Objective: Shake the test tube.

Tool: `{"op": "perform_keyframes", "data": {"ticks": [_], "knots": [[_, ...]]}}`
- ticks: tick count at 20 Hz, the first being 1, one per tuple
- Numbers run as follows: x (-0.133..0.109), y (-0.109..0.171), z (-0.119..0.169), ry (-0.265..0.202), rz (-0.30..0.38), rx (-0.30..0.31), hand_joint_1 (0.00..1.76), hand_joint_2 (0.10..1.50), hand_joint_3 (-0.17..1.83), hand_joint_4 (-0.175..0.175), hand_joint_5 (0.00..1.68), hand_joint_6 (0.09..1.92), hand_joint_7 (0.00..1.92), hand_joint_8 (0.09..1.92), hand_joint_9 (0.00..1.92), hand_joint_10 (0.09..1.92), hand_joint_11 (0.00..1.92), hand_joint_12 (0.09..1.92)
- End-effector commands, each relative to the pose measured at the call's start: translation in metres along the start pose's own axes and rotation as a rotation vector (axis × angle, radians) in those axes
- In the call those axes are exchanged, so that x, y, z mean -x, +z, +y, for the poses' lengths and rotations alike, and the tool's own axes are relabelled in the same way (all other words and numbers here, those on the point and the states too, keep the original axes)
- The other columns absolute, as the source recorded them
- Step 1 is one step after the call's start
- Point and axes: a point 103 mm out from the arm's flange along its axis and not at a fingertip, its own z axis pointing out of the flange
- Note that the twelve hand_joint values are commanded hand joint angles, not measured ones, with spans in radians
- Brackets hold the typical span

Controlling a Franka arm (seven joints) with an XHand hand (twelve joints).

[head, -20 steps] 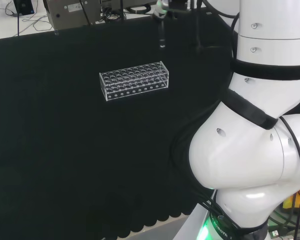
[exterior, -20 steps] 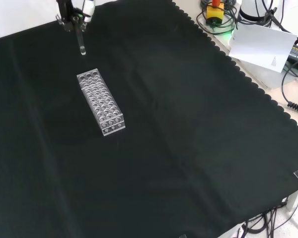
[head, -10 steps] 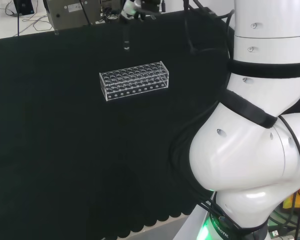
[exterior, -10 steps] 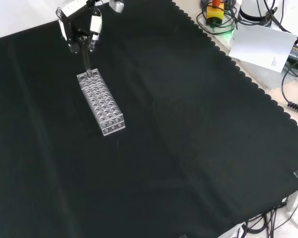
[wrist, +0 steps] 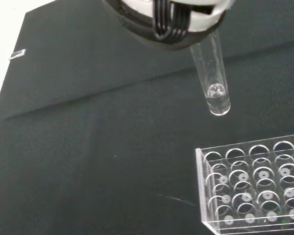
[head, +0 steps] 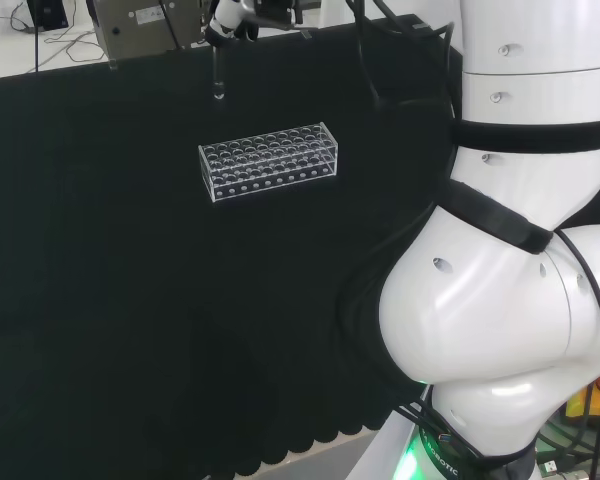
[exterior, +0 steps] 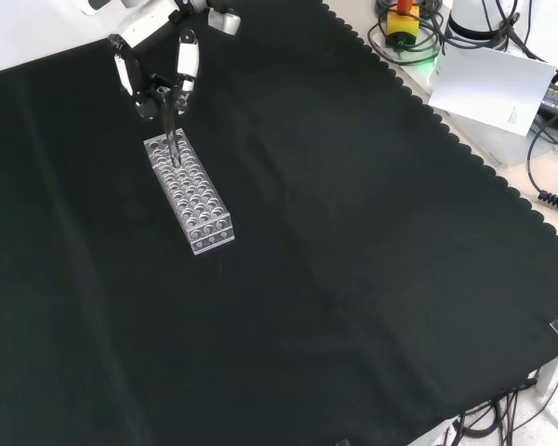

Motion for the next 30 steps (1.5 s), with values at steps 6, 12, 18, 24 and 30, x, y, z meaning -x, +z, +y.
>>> {"op": "perform_keyframes", "data": {"ticks": [6,12,18,24,30], "knots": [[0.077,-0.026,0.002,0.191,-0.081,0.045,1.42,0.86,0.26,-0.175,1.25,0.23,1.23,0.86,1.25,0.73,1.38,0.79],[0.105,-0.044,0.0,0.26,-0.111,0.082,1.42,0.86,0.27,-0.175,1.25,0.23,1.23,0.86,1.25,0.73,1.38,0.79],[0.103,-0.046,0.003,0.258,-0.132,0.083,1.42,0.86,0.27,-0.175,1.25,0.23,1.23,0.86,1.25,0.73,1.38,0.79],[0.074,-0.026,0.011,0.206,-0.125,0.051,1.42,0.86,0.27,-0.175,1.25,0.23,1.23,0.86,1.25,0.73,1.38,0.8],[0.036,-0.006,0.018,0.135,-0.105,0.023,1.42,0.86,0.27,-0.175,1.25,0.23,1.23,0.86,1.25,0.73,1.38,0.8]]}}
